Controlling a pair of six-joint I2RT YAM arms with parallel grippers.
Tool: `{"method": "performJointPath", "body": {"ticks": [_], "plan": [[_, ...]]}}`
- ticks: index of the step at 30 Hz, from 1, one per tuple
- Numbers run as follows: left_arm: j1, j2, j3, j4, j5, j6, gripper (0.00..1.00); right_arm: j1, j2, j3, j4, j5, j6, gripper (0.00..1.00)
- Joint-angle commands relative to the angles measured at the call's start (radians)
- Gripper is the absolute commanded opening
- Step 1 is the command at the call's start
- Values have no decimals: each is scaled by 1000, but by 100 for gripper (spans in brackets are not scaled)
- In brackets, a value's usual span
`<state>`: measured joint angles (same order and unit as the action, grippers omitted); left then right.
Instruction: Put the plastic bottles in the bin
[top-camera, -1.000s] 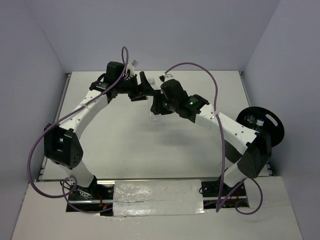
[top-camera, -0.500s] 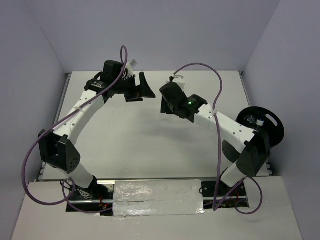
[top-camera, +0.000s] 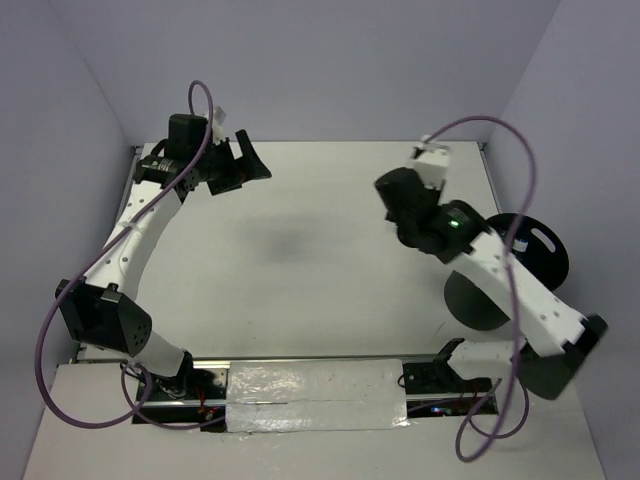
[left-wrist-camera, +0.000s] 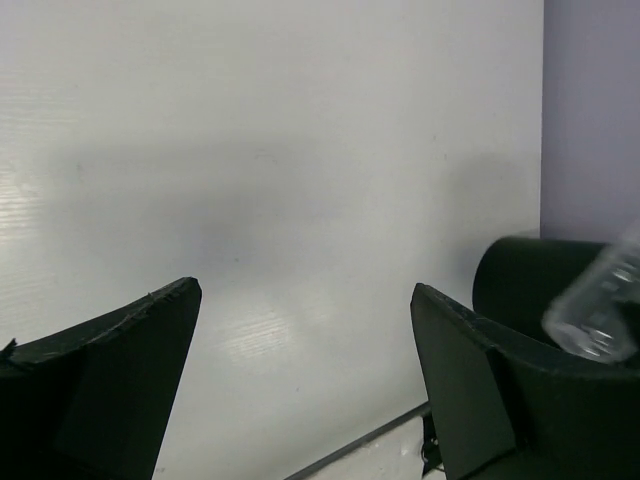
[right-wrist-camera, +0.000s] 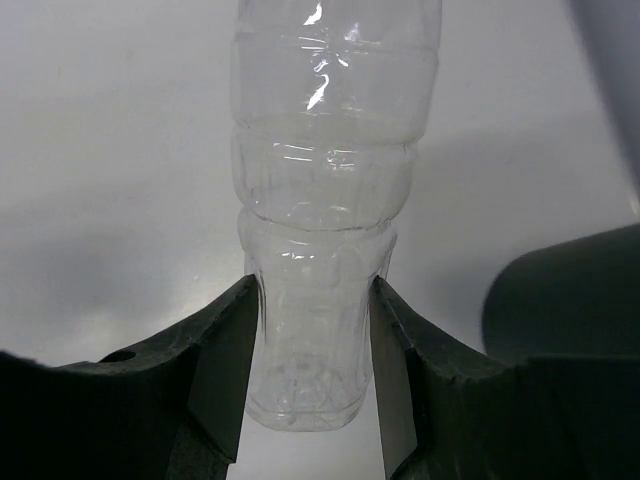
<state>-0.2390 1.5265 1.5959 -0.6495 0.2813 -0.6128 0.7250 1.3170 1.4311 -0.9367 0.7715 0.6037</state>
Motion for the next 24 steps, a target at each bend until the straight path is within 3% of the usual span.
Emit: {"method": "performJointPath", "body": {"ticks": [1, 6, 13, 18, 23, 24], "plan": [[15, -40, -24, 62, -5, -27, 99, -42, -221, 46, -170, 260, 4, 41], [15, -32, -45, 100, 50, -50, 99, -204, -381, -16, -320, 403, 53, 42], [15, -35, -63, 123, 94, -58, 99, -467, -506, -143, -144, 399, -103, 45], [15, -29, -67, 125, 102, -56, 99, -544, -516, -192, -142, 319, -101, 45], [15, -23, -76, 129, 107, -56, 99, -544, -542, -253, -192, 258, -27, 57], [15, -22, -76, 129, 105, -56, 99, -544, -550, -276, -198, 249, -21, 67]]}}
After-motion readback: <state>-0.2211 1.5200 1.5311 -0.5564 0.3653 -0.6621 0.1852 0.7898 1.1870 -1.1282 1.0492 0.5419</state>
